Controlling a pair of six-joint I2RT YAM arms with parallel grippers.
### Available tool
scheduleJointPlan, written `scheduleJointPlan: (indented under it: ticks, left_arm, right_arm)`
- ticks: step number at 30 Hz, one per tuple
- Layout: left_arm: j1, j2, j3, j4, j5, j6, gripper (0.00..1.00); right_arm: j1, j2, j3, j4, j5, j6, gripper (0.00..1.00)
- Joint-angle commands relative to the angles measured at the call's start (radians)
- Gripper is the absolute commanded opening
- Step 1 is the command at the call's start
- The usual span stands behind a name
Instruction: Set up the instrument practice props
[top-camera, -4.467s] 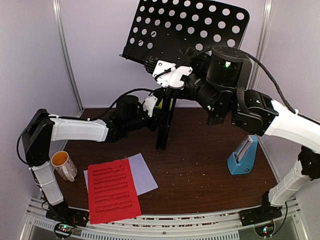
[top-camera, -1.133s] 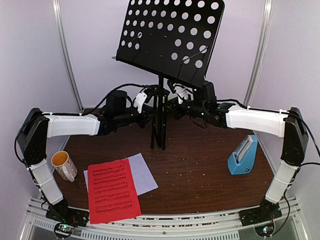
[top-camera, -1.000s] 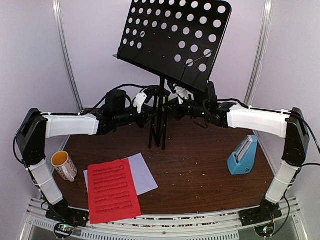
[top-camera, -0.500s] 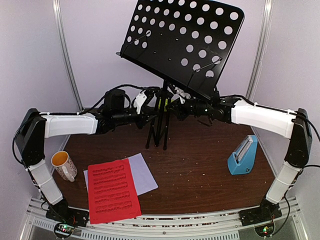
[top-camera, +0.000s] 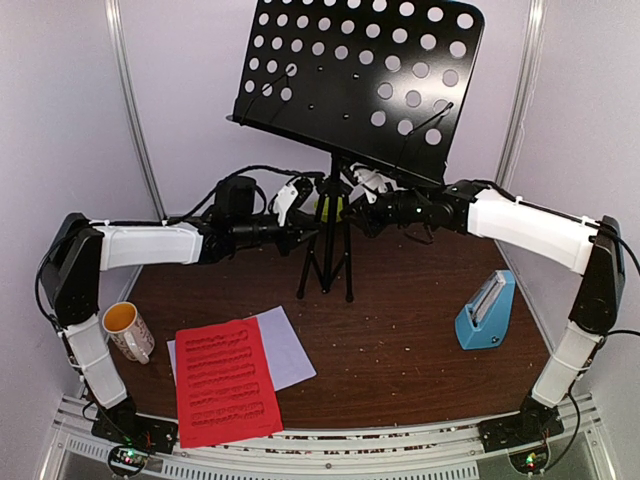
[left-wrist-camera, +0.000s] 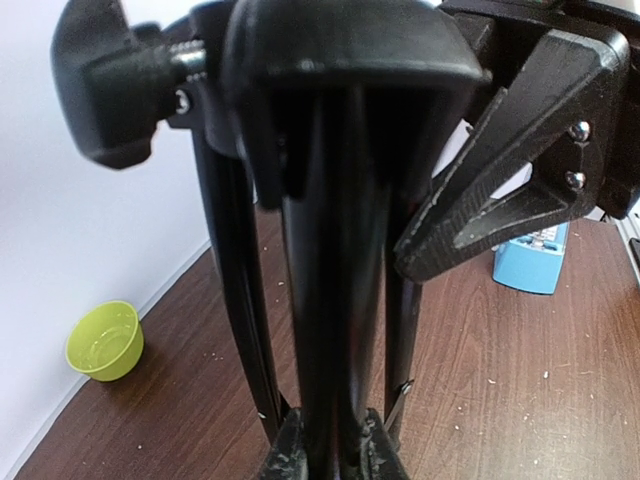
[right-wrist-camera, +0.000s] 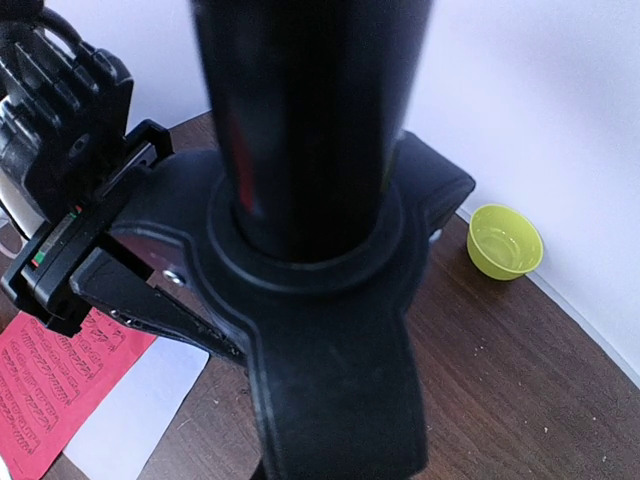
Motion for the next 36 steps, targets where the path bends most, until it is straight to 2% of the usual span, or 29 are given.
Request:
scheduleJointPlan:
  ticks: [1, 2, 5, 13, 17, 25, 36]
  left_arm:
    - [0.133, 0.045, 0.017, -0.149, -0.151, -0.001, 0.0]
    - [0.132, 0.048, 0.018, -0.146, -0.145, -0.006, 0.0]
    - [0.132, 0.053, 0.016, -0.126, -0.134, -0.035, 0.08]
    - [0.131, 0.031, -0.016, -0.108, -0.103, -0.063, 0.43]
    - [0.132, -0.019, -0.14, -0.018, -0.118, -0.062, 0.58]
    - [0.098, 0.052, -0.117, -0.018, -0.043, -0.019, 0.57]
    - [0.002, 0.192, 0.022, -0.026, -0.02, -0.003, 0.58]
  right_arm:
    - [-0.082, -0.076, 0.068, -0.057, 0.147, -0.003, 0.0]
    - [-0.078, -0.072, 0.071, -0.055, 0.139, 0.005, 0.0]
    - [-0.053, -0.051, 0.091, -0.057, 0.12, 0.021, 0.0]
    - [0.011, -0.007, 0.127, -0.055, 0.106, 0.062, 0.0]
    - [0.024, -0.01, 0.111, -0.048, 0.109, 0.068, 0.0]
    - [0.03, -0.008, 0.105, -0.044, 0.112, 0.076, 0.0]
    - [0.033, -0.001, 0.113, -0.05, 0.088, 0.07, 0.0]
